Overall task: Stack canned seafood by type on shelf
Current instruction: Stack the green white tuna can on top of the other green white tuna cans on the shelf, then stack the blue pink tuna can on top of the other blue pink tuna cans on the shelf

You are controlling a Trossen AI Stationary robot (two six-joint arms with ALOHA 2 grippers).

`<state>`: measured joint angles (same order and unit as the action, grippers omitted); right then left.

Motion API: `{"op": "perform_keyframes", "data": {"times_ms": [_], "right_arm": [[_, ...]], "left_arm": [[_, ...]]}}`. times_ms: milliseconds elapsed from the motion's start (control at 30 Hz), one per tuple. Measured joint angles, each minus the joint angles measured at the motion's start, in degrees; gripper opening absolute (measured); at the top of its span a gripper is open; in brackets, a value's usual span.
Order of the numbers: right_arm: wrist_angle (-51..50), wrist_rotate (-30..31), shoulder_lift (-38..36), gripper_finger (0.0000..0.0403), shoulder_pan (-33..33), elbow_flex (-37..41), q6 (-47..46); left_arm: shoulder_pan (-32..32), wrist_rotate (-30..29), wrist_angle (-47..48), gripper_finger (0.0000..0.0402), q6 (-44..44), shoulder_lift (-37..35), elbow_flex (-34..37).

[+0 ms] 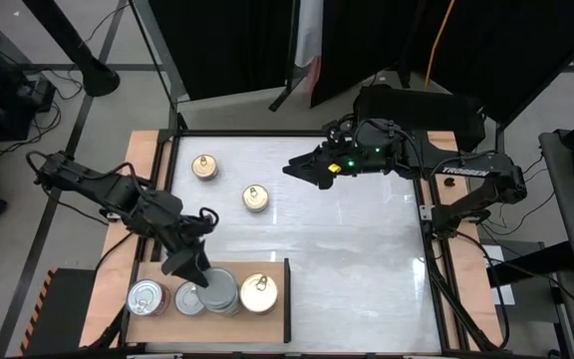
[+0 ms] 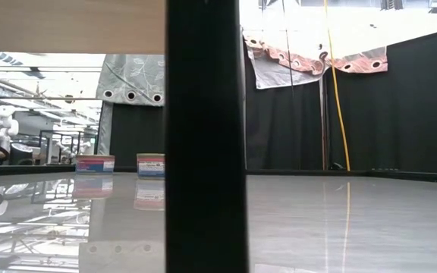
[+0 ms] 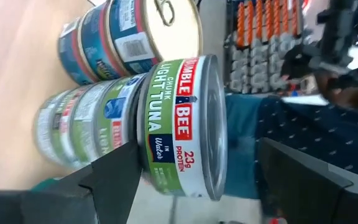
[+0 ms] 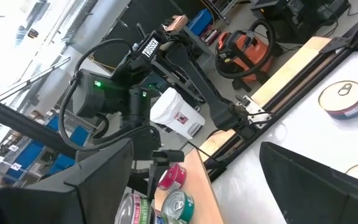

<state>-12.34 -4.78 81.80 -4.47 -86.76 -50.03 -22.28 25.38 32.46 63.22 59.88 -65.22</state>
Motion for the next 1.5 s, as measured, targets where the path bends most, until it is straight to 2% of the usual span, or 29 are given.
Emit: {"op": "perform_keyframes", "data": {"times_ms": [267, 367, 467, 667, 933, 1033, 1100, 1167, 1300, 1333, 1400, 1500], "right_arm": [[0.0, 0.28, 0.0, 0.0341, 0.02, 0.0, -0.08], [-0.02, 0.31, 0.0, 0.0341, 0.02, 0.0, -0.08], [-0.04, 0.33, 0.0, 0.0341, 0.02, 0.0, -0.17], [-0.04, 0.33, 0.0, 0.0341, 0.09, 0.0, -0.84], [-0.02, 0.33, 0.0, 0.0341, 0.44, 0.0, -1.32], [-0.05, 0.31, 0.0, 0.0341, 0.44, 0.0, -1.24], [-0.39, 0.31, 0.0, 0.0341, 0.44, 0.0, -1.2], [-1.17, 0.28, 0.0, 0.0341, 0.5, 0.0, -1.28], [-5.16, 0.31, 0.0, 0.0341, 0.83, -0.02, -1.22], [-6.27, 0.32, 0.0, 0.0341, 0.83, -0.02, -1.17], [-8.91, 0.42, 0.0, 0.0341, 0.83, -0.02, -1.15], [-12.56, 0.42, 0.0, 0.0341, 0.41, -0.02, 0.18]], "left_arm": [[-0.31, -2.99, 14.89, 0.0317, -18.48, 1.13, -6.94], [-0.3, -3.56, 15.48, 0.0317, -24.31, 1.7, -8.68], [-0.31, -2.9, 14.95, 0.0317, -25.36, 2.72, -8.84], [-0.4, 2.43, 14.36, 0.0315, -26.12, 5.27, -8.82], [-0.35, 1.55, 14.24, 0.0272, -24.74, 4.24, -8.82], [0.43, -0.33, 17.72, 0.0266, -24.74, 1.91, -8.99], [1.96, -4.22, 23.73, 0.0265, -24.7, 0.33, -10.88], [4.39, -10.83, 30.92, 0.0263, -24.52, -1.07, -14.06], [12.57, -30.93, 42.49, 0.0234, -20.44, -2.05, -19.52], [15.2, -34.1, 43.43, 0.0222, -20.49, -2.05, -19.7], [21.53, -38.56, 45.37, 0.0191, -20.55, -1.73, -19.4], [32.35, -40.15, 47.14, 0.0131, -19.0, -0.55, -16.61]]}}
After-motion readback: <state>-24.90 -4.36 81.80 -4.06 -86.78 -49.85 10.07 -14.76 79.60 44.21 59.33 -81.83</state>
